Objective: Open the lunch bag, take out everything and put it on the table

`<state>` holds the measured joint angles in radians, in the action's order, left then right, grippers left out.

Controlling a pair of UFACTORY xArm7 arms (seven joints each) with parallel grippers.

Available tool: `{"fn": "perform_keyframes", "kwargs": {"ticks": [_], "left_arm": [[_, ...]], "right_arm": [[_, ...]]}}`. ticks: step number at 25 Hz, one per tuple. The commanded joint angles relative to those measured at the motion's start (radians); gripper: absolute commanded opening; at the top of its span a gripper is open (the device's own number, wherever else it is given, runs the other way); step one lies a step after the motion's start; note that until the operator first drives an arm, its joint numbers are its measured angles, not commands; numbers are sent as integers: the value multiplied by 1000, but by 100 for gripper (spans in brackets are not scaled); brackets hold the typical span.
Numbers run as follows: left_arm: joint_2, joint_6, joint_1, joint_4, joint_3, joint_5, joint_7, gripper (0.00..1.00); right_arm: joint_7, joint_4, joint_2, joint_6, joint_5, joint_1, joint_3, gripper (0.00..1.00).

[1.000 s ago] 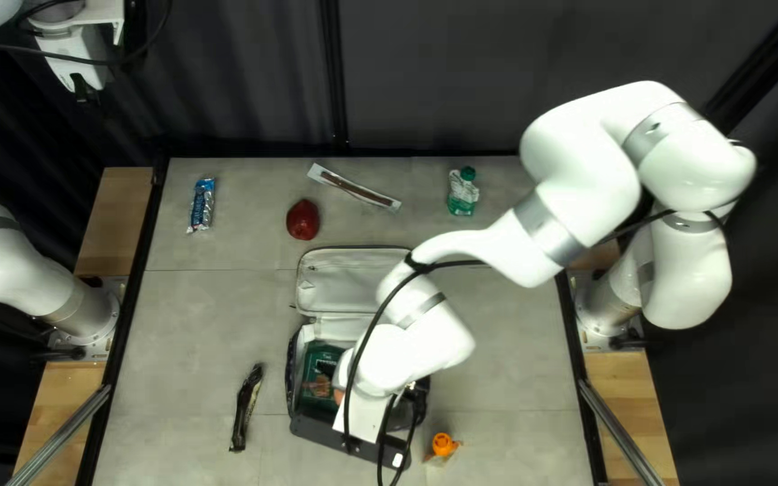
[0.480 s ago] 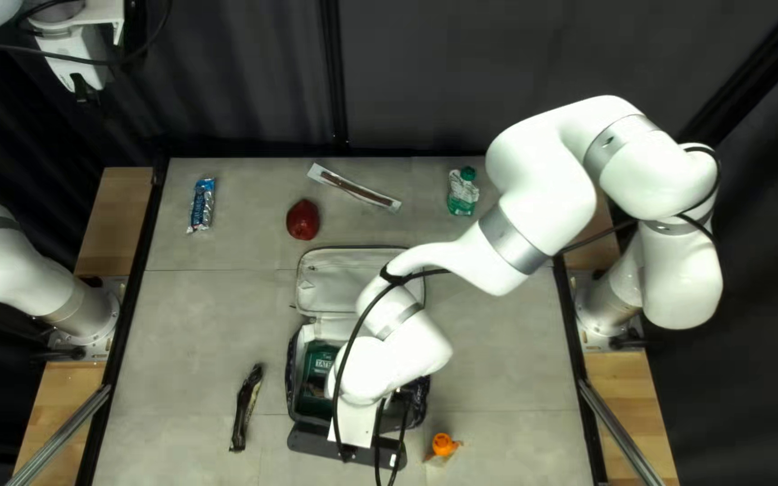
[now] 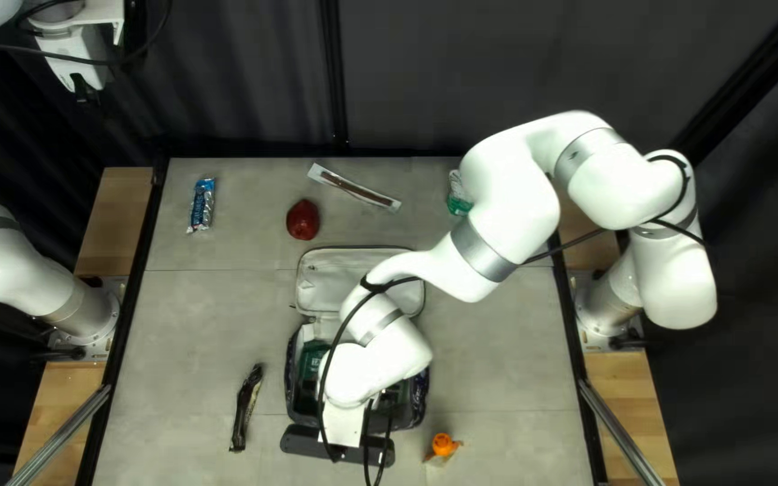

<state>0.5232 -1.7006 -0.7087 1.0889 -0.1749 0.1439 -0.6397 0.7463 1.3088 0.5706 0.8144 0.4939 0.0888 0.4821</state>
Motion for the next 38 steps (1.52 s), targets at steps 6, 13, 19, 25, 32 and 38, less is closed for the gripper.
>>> {"fn": "perform_keyframes", "kwargs": {"ticks": [6,13,19,25,32,38], "left_arm": [[0,0,0,0,0,0,0,100],[0,0,0,0,0,0,0,100],[0,0,0,0,0,0,0,100],[0,0,0,0,0,0,0,100],[0,0,0,0,0,0,0,100],[0,0,0,0,0,0,0,100]], "right_arm": [[-27,44,-224,263,-165,32,44,0],[54,-126,-420,265,-388,146,29,0],[151,-378,-646,227,-569,181,-2,0],[292,-533,-802,255,-688,165,-46,0],[478,-727,-952,235,-807,133,-114,0],[539,-867,-1034,186,-836,120,-137,0]]}}
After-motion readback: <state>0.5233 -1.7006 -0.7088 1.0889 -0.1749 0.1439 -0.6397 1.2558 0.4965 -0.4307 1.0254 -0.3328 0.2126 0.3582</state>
